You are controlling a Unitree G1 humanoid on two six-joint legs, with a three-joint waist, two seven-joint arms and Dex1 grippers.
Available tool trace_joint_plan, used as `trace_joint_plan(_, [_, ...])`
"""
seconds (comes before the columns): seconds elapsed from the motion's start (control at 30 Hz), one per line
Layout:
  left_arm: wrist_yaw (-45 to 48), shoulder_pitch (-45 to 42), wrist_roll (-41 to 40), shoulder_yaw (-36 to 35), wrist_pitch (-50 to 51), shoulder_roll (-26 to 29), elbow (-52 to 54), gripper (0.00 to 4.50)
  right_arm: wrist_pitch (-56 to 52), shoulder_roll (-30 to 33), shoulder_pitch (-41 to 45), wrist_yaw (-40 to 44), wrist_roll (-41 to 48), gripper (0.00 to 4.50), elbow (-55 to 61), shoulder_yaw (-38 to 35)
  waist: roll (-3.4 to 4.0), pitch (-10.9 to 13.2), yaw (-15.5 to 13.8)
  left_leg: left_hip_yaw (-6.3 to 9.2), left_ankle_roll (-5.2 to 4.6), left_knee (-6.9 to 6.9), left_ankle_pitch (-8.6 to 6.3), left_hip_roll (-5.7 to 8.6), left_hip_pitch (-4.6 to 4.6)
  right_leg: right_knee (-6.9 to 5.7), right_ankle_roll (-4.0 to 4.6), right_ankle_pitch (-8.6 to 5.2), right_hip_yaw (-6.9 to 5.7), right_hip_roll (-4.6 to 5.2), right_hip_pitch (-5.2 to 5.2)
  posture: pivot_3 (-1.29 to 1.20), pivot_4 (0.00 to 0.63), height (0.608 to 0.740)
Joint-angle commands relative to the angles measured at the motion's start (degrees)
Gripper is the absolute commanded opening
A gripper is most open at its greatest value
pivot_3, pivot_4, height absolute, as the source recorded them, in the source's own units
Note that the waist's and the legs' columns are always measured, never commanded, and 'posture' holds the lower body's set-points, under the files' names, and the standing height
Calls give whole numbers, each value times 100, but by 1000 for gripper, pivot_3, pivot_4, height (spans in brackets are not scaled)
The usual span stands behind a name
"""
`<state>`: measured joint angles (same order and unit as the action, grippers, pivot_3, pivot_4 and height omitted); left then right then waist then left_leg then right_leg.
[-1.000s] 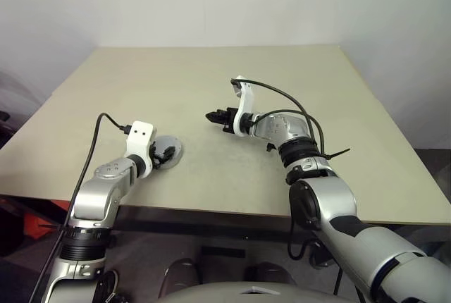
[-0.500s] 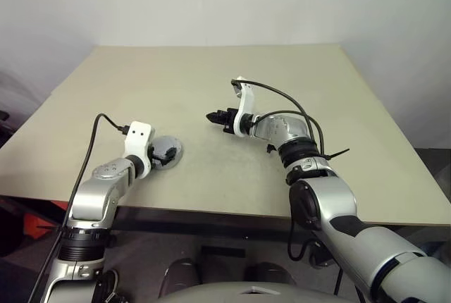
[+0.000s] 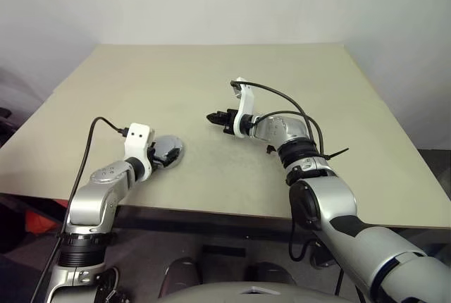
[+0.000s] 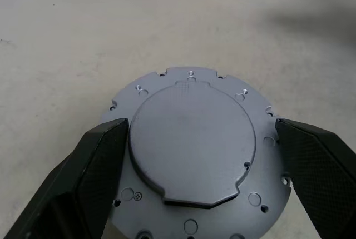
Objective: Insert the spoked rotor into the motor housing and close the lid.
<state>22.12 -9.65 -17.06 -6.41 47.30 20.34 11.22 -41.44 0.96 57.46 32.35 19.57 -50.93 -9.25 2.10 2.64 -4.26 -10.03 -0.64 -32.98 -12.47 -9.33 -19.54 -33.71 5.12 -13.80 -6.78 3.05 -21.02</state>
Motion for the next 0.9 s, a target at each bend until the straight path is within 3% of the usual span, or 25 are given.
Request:
trace_joint_plan(0.03, [101, 262, -102, 152, 241, -65, -353, 4463, 130, 1, 183, 51, 5, 0, 87, 23, 0, 0, 0, 0, 0, 0, 0, 0, -2, 0, 0, 0, 0, 0, -2, 0, 0, 740])
trace_joint_plan(0.9, [161, 311, -522, -204, 108, -194, -35, 4463, 347, 35, 174, 213, -192, 0, -182, 175, -9, 5, -16, 0, -8, -6, -4, 0, -25, 0, 30, 17, -1, 1, -16, 0, 0, 740])
